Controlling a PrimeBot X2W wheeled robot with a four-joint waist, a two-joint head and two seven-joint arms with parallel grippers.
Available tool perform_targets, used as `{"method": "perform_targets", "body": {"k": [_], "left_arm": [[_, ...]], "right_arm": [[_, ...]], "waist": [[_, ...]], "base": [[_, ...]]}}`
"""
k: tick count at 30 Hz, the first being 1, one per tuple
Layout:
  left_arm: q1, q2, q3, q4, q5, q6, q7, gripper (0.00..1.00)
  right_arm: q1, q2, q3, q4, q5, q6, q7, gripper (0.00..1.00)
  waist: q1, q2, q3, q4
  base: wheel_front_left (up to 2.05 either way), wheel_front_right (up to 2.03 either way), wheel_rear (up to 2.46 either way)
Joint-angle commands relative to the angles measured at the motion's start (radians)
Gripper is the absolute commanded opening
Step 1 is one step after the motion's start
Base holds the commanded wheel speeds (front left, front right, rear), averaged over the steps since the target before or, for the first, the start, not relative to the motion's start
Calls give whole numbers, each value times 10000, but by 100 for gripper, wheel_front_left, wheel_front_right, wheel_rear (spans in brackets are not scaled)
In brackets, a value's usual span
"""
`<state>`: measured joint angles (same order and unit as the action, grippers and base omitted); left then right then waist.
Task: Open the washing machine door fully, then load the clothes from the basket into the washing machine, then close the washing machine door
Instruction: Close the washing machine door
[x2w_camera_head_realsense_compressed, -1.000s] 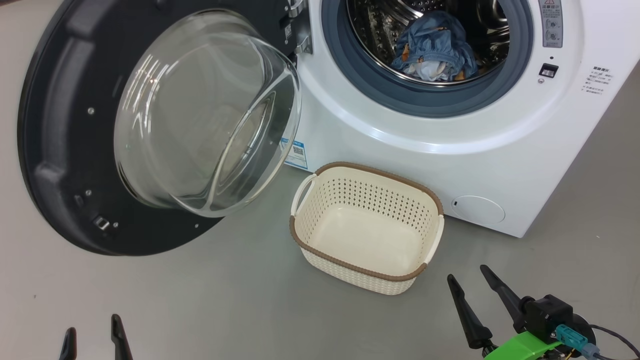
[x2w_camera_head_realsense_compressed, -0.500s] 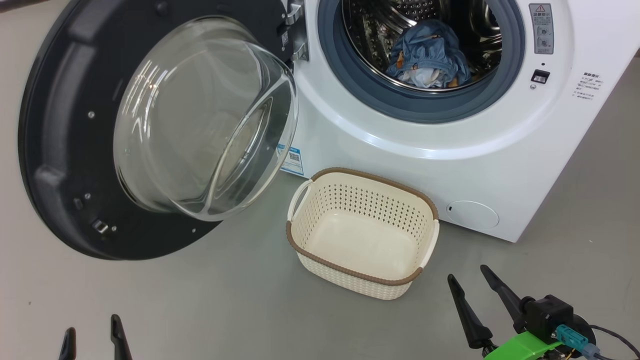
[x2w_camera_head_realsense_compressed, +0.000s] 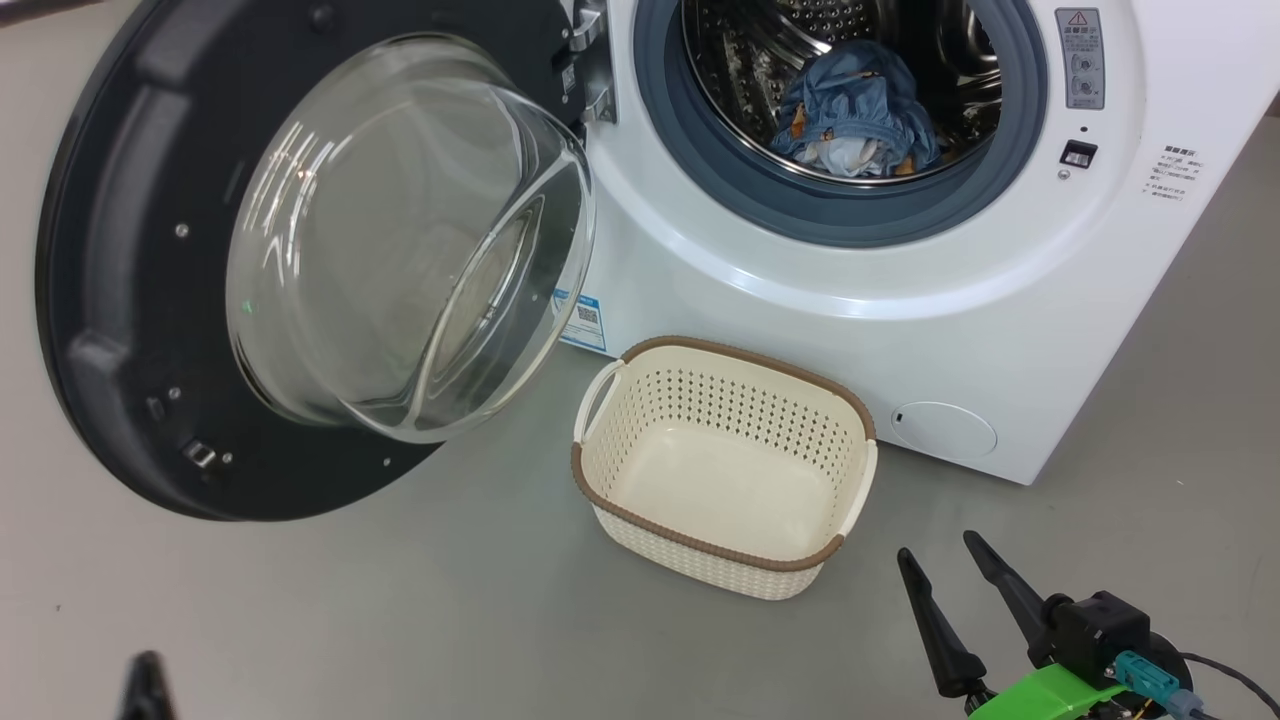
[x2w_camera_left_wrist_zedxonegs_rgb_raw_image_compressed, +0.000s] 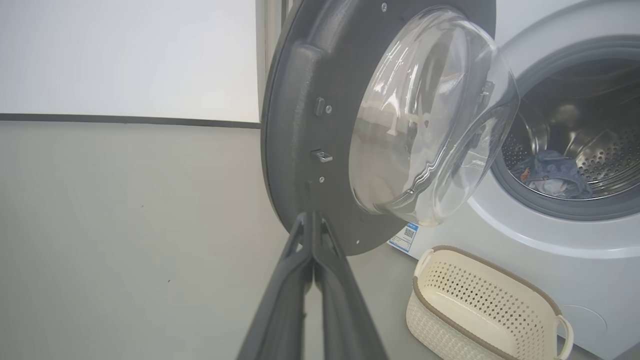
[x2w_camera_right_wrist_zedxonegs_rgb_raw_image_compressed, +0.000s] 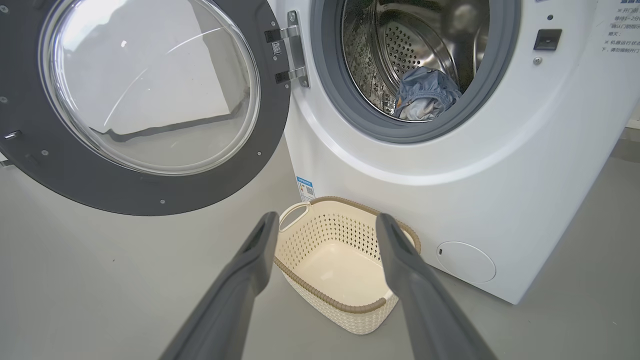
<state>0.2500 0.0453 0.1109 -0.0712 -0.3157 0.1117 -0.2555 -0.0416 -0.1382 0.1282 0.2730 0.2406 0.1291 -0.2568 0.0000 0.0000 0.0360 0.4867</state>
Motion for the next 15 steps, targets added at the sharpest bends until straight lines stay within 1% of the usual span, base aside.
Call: {"method": "perform_targets", "body": {"k": [1, 3, 4, 8, 11, 13, 15], "left_arm": [[-391, 49, 532, -228, -2, -96, -63, 0], [-566, 52, 905, -281, 26, -299, -63, 0], [-805, 55, 1337, -332, -26, -522, -63, 0], [-1398, 264, 2176, -328, -228, -949, -63, 0], [-2031, 391, 2941, -230, -949, -1221, -63, 0], [-2406, 785, 3285, -11, -1202, -1416, -63, 0], [-2924, 1156, 3689, 432, -1795, -1576, 45, 0]], "right_arm": [[-91, -40, 196, -276, -36, 16, -49, 100], [-92, -39, 182, -288, -39, 16, -49, 100], [-90, -36, 166, -305, -44, 16, -49, 100], [-99, -40, 147, -315, -45, 16, -49, 100], [-100, -35, 126, -315, -43, 16, -49, 100], [-83, -25, 115, -315, -48, 16, -49, 100], [-63, -24, 96, -316, -46, 16, -49, 100]], "waist": [[0, 0, 11, 2], [0, 0, 26, 4], [0, 0, 47, 6], [0, 0, 63, -1], [0, 0, 53, -13], [0, 0, 48, -31], [0, 0, 54, -44]], "base": [[0, 0, 0], [0, 0, 0], [0, 0, 0], [0, 0, 0], [0, 0, 0], [0, 0, 0], [0, 0, 0]]}}
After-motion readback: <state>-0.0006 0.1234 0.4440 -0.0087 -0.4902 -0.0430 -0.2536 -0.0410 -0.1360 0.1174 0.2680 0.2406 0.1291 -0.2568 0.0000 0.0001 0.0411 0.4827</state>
